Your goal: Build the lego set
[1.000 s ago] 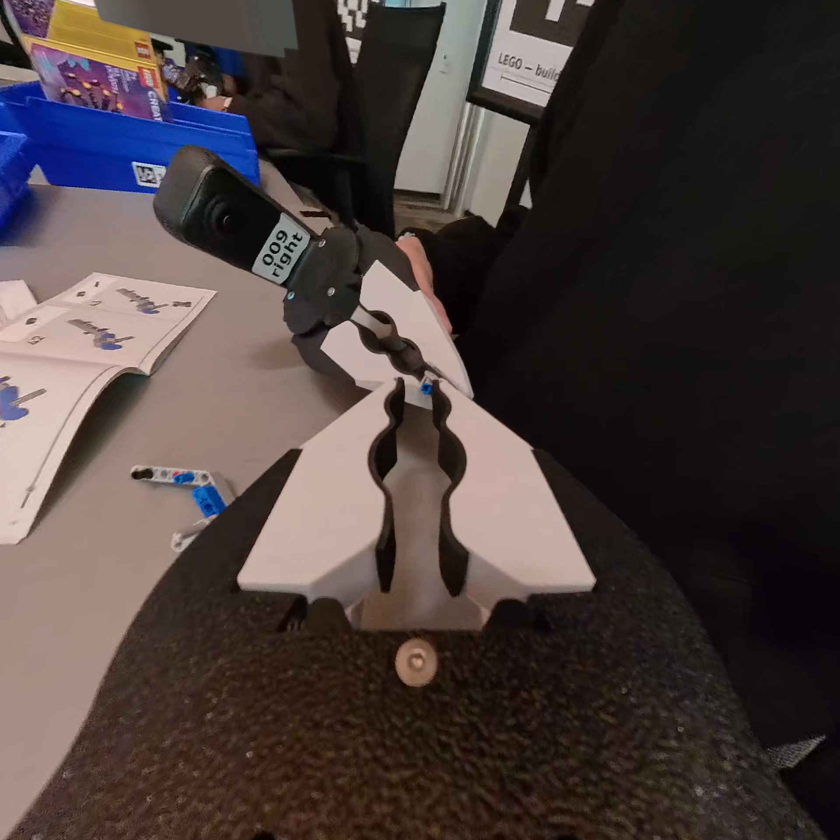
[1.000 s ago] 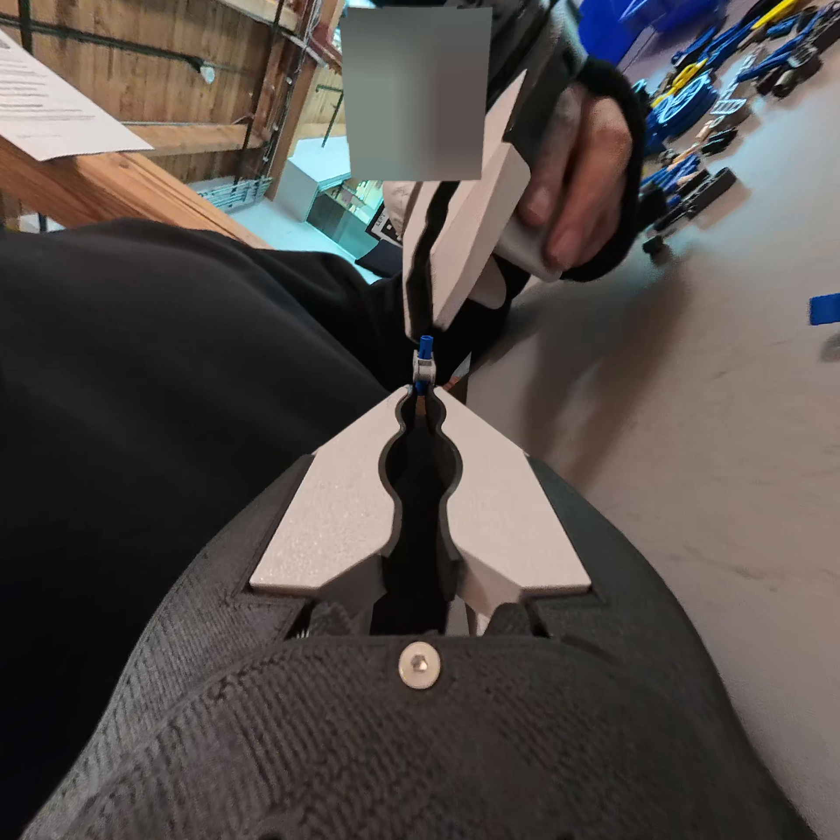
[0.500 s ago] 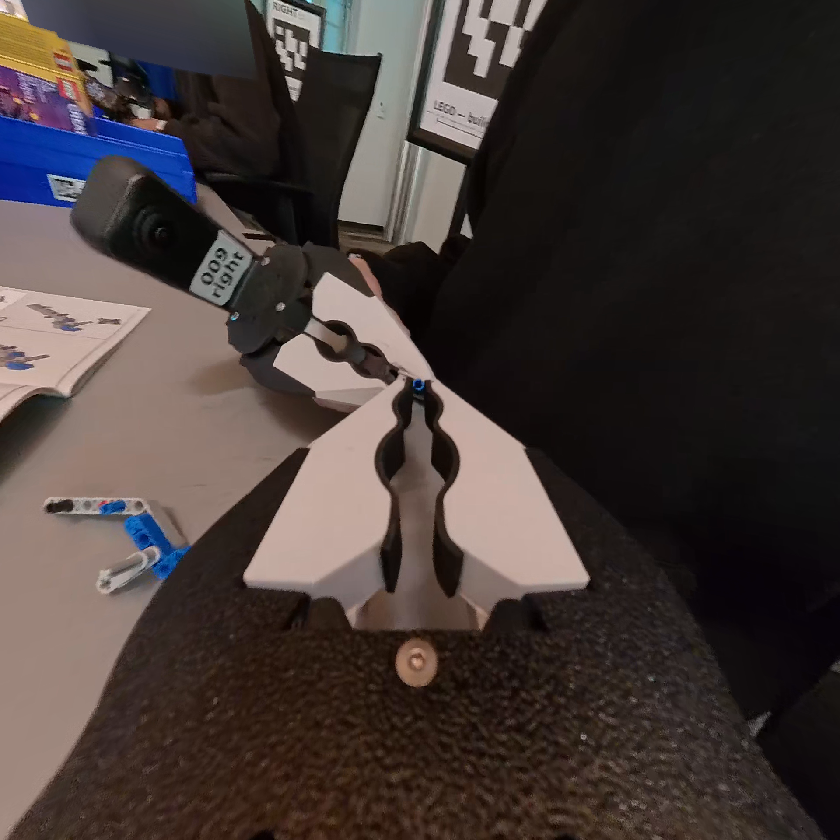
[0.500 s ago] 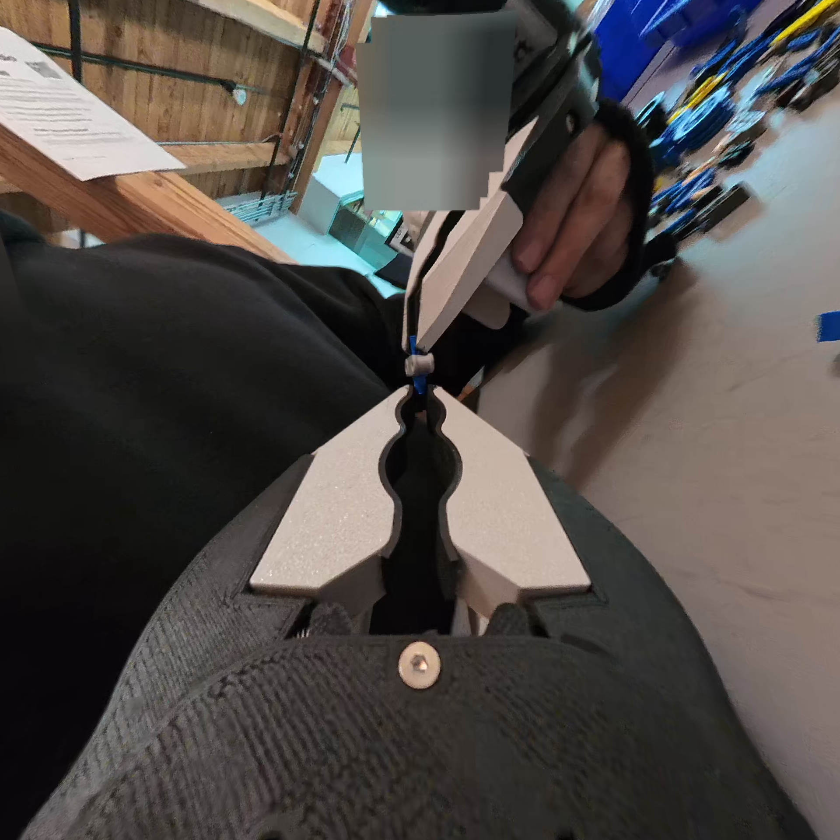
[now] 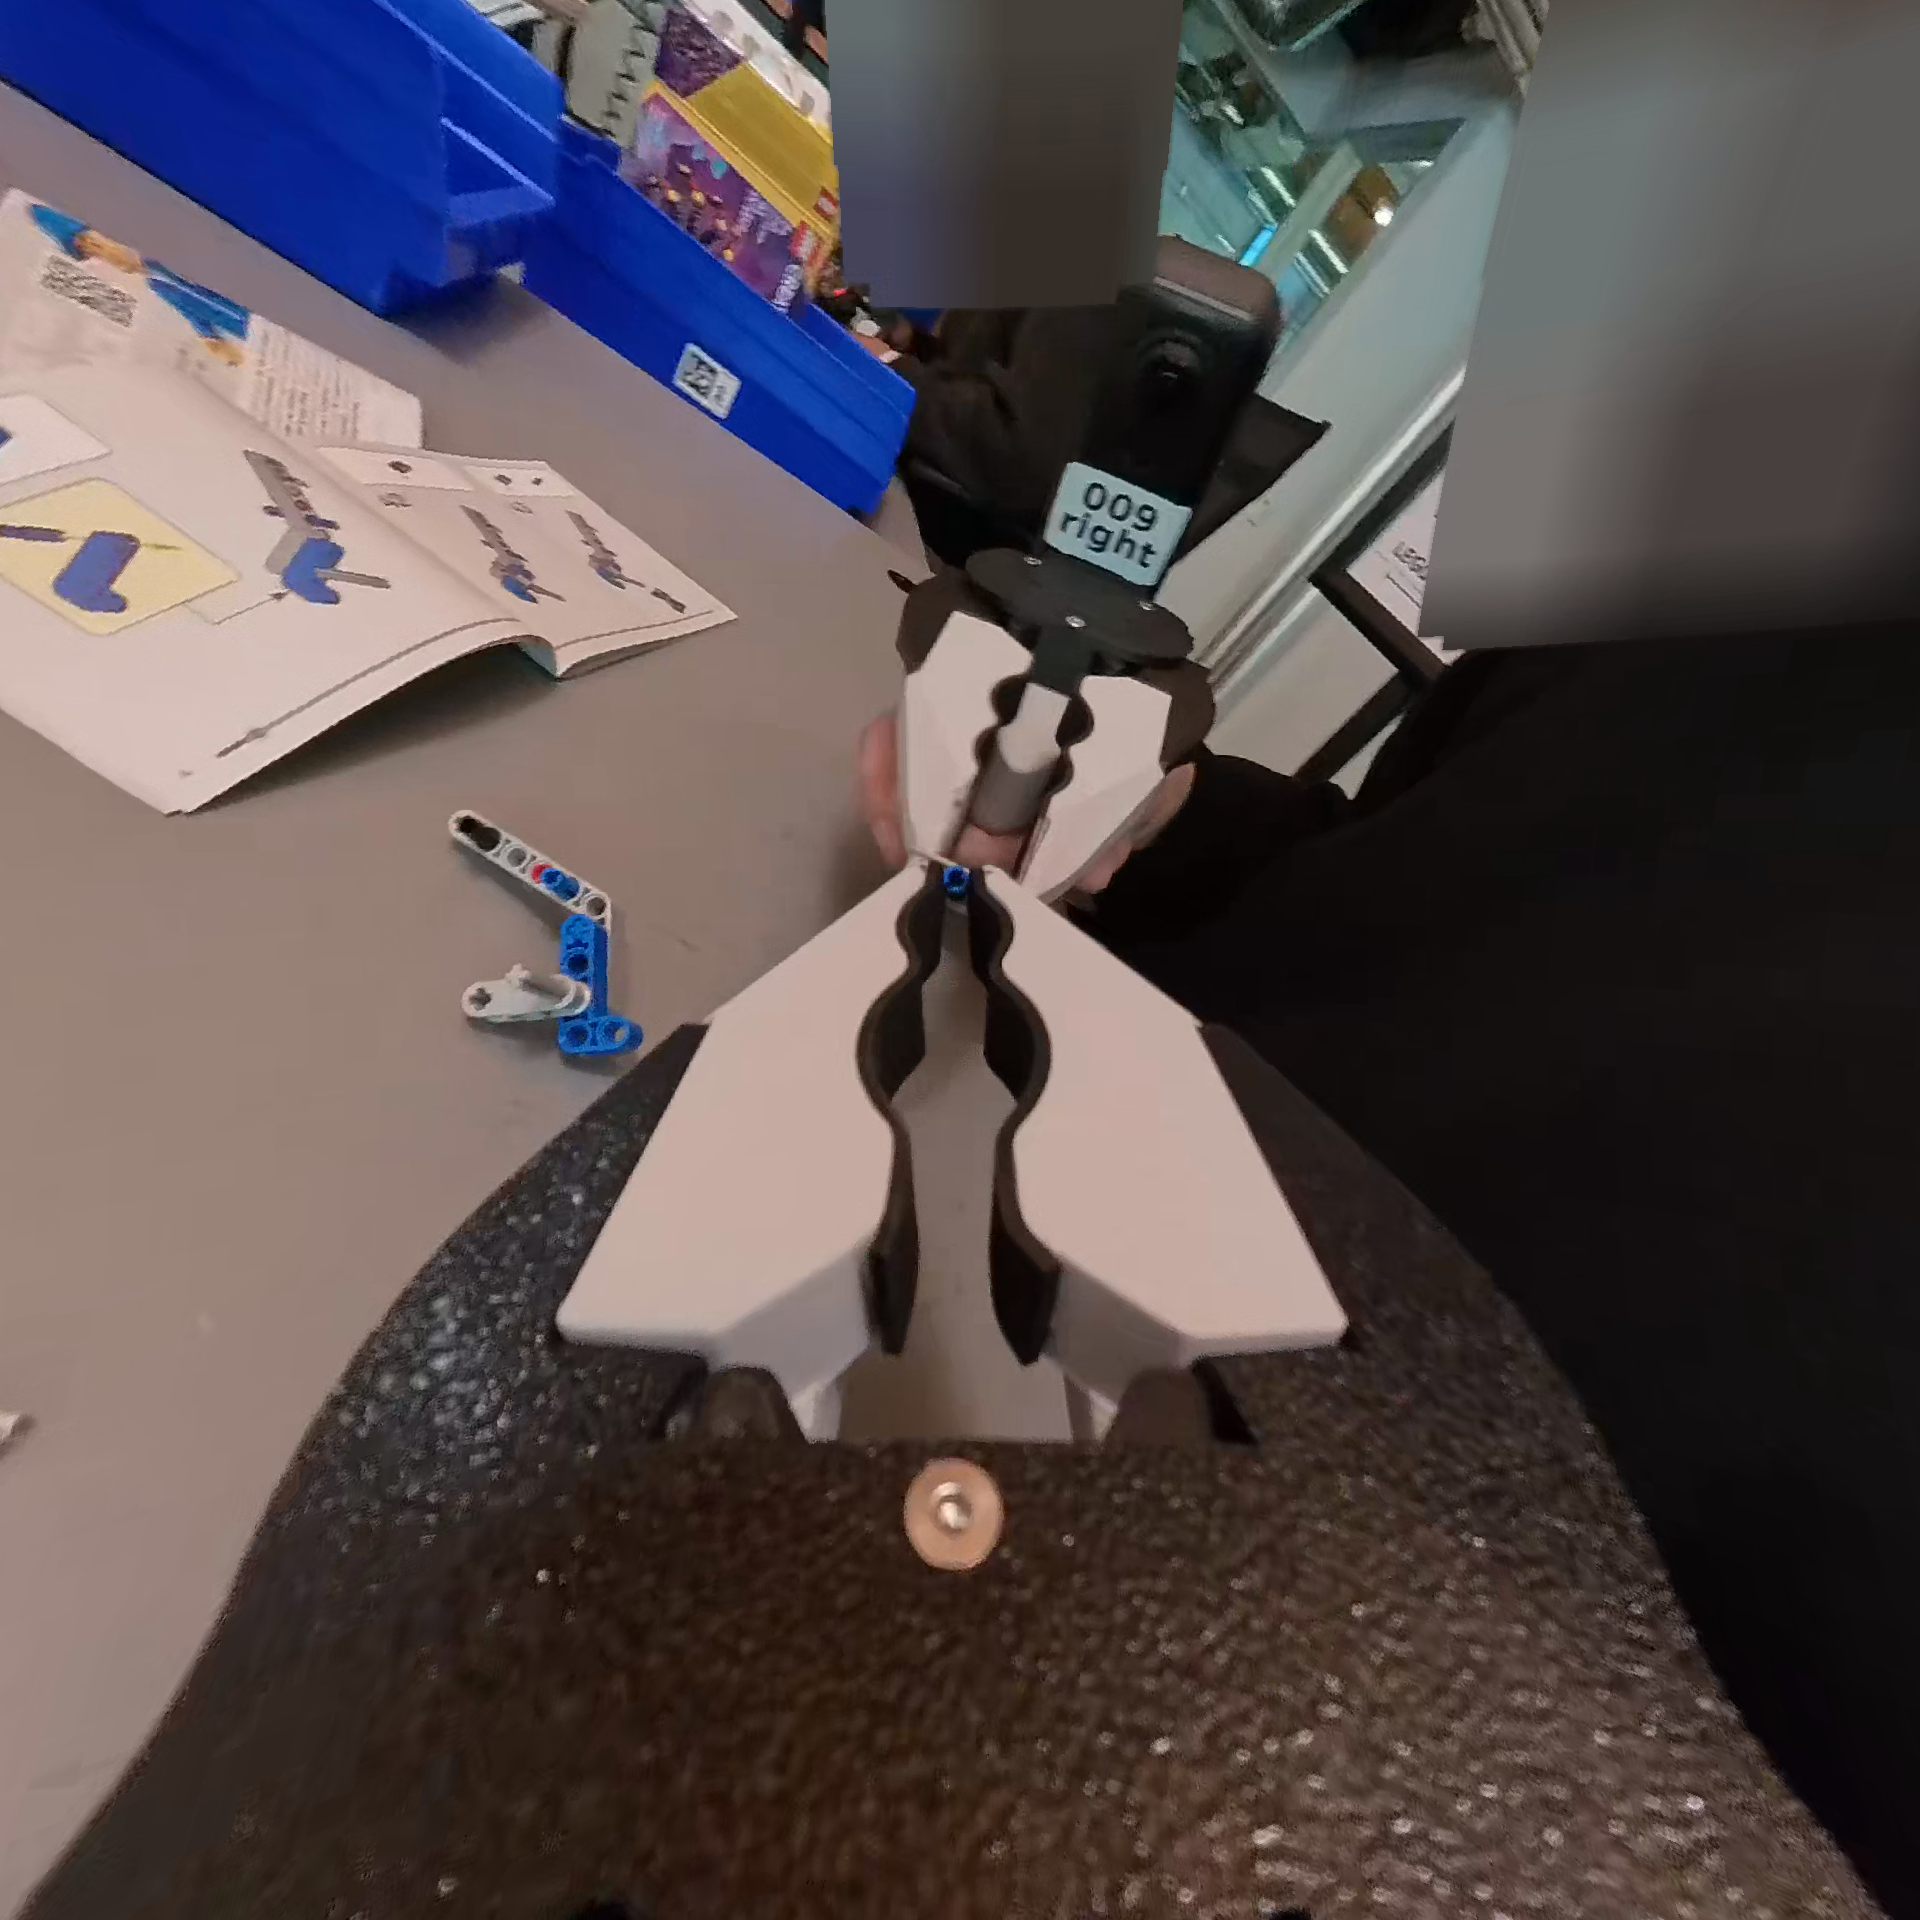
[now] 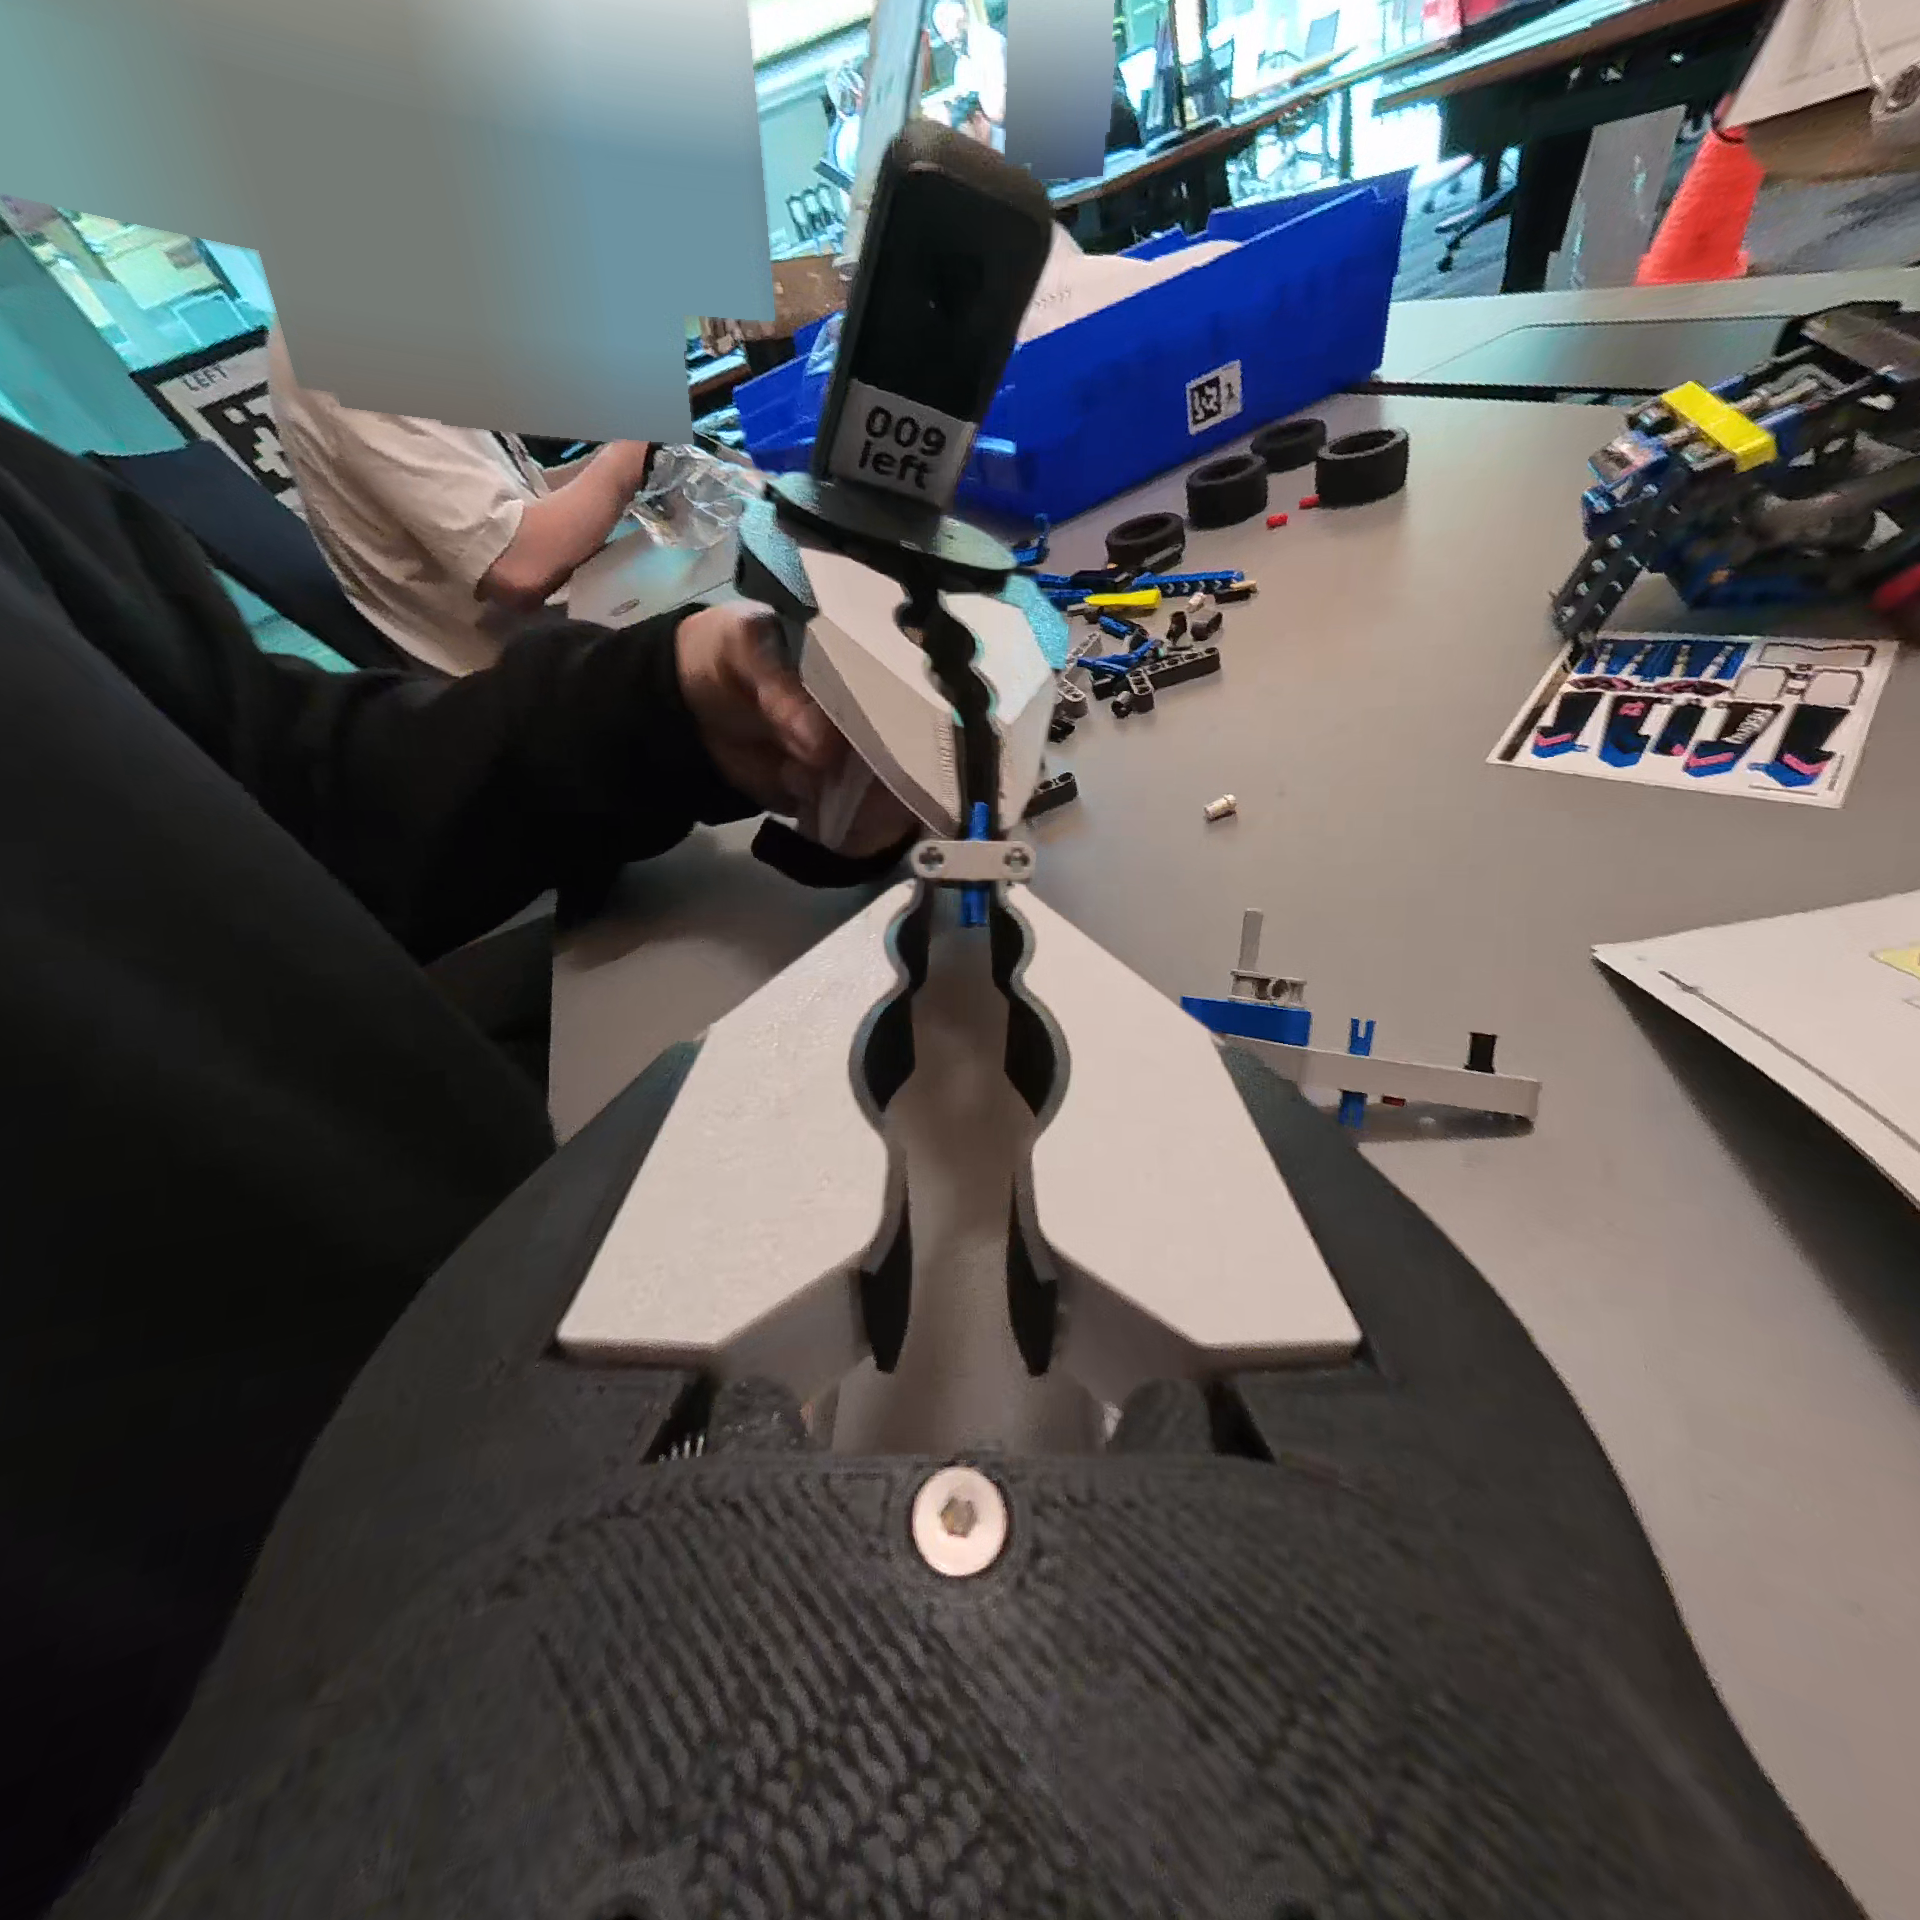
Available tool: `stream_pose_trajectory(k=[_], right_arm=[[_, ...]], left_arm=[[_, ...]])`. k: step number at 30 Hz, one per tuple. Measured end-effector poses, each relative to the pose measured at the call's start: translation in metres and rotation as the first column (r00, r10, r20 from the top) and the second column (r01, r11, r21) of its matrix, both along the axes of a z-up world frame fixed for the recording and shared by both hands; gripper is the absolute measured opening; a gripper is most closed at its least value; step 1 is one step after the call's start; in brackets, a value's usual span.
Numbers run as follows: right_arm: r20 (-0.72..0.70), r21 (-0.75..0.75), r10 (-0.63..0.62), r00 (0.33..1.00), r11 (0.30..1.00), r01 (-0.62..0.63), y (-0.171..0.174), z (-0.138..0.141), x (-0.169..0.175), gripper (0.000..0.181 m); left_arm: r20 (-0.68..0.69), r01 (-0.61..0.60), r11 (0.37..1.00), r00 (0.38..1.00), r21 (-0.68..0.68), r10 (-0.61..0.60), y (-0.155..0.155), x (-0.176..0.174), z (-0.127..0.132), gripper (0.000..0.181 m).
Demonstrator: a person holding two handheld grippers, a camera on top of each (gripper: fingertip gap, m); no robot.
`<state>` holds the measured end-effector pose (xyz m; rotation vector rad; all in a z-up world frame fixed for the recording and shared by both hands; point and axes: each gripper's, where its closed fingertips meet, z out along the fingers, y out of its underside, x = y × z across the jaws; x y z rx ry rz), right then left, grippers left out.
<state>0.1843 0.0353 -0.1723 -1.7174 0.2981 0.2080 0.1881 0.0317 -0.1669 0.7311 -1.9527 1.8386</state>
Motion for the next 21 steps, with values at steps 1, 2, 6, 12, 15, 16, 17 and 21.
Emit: stream_pose_trajectory(k=[1,2,6,12,15,16,17,21], right_arm=[[0.005,-0.012,-0.004,1.0,1.0,0.004,0.0,-0.002,0.001,0.003],[0.003,-0.016,0.0,1.0,1.0,0.0,0.001,-0.003,0.0,0.003],[0.0,-0.054,0.026,1.0,0.998,-0.026,0.0,-0.008,-0.002,0.003],[-0.147,-0.028,0.102,0.984,0.994,-0.107,0.002,-0.011,-0.008,0.003],[-0.058,-0.114,0.055,0.997,0.992,-0.061,0.001,-0.018,0.003,0.004],[0.003,-0.178,0.026,1.0,0.984,-0.025,-0.001,-0.023,0.011,0.01],[0.079,-0.249,0.007,0.997,0.968,0.013,-0.003,-0.029,0.021,0.016],[0.356,-0.492,0.1,0.929,0.866,0.096,-0.008,-0.053,0.05,0.025]], left_arm=[[0.001,-0.004,1.0,1.0,0.002,0.004,0.0,0.0,0.0,0.001],[0.007,-0.007,1.0,1.0,0.004,0.007,0.0,-0.001,-0.001,0.001],[0.061,-0.01,0.999,0.998,0.045,0.007,0.0,-0.004,-0.005,0.001],[0.226,0.03,0.991,0.972,0.134,-0.06,-0.001,-0.01,-0.009,0.001],[0.212,-0.007,0.983,0.977,0.183,-0.032,0.003,-0.001,-0.014,0.001],[0.188,-0.045,0.978,0.982,0.205,0.006,0.008,0.007,-0.017,0.001],[0.163,-0.083,0.971,0.985,0.224,0.047,0.013,0.015,-0.021,0.001],[0.044,-0.169,0.949,0.986,0.265,0.163,0.029,0.038,-0.033,0.001]])
